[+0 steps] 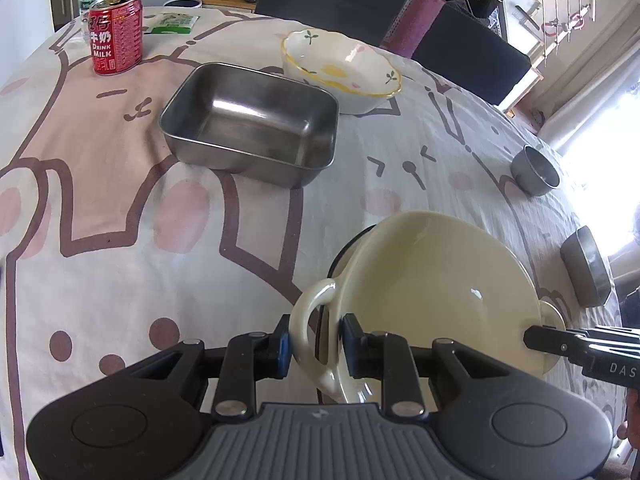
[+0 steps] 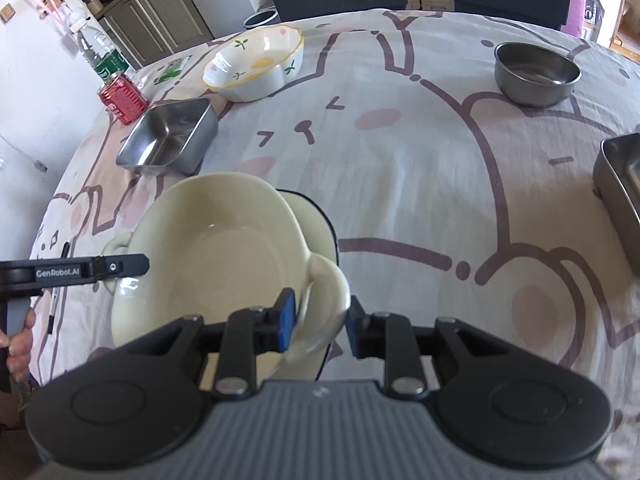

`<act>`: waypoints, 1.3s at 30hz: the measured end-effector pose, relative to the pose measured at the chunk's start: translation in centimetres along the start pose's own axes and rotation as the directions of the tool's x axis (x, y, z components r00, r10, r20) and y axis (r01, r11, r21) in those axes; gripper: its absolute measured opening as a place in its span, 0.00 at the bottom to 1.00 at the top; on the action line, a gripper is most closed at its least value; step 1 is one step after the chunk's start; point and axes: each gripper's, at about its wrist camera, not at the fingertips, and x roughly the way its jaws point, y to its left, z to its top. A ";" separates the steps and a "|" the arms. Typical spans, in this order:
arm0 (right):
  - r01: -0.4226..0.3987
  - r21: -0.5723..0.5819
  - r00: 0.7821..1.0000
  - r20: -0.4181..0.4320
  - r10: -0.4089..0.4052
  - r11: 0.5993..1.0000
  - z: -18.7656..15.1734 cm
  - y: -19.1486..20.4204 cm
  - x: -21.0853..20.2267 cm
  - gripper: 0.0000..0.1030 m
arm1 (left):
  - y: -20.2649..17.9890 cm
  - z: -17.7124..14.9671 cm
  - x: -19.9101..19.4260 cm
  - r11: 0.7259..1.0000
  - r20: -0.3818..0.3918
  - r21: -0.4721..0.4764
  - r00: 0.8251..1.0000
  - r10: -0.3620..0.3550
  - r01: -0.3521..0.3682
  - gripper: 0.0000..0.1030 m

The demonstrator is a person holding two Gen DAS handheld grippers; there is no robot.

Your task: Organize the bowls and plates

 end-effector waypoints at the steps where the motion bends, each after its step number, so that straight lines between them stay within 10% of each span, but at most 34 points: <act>1: 0.003 -0.001 1.000 -0.001 -0.003 1.000 0.0 0.0 0.0 0.31 | -0.1 0.0 0.0 1.000 0.001 0.004 1.000 0.003 -0.003 0.27; 30: 0.027 -0.044 1.000 -0.011 -0.028 0.999 -0.3 -0.1 0.7 0.40 | -1.3 -0.4 -0.4 0.996 0.001 0.075 0.999 0.048 -0.048 0.28; 39: 0.054 -0.063 0.998 -0.013 -0.055 0.997 -1.0 -0.5 0.9 0.80 | -1.4 -0.9 -0.6 0.991 -0.026 0.104 0.996 0.086 -0.083 0.84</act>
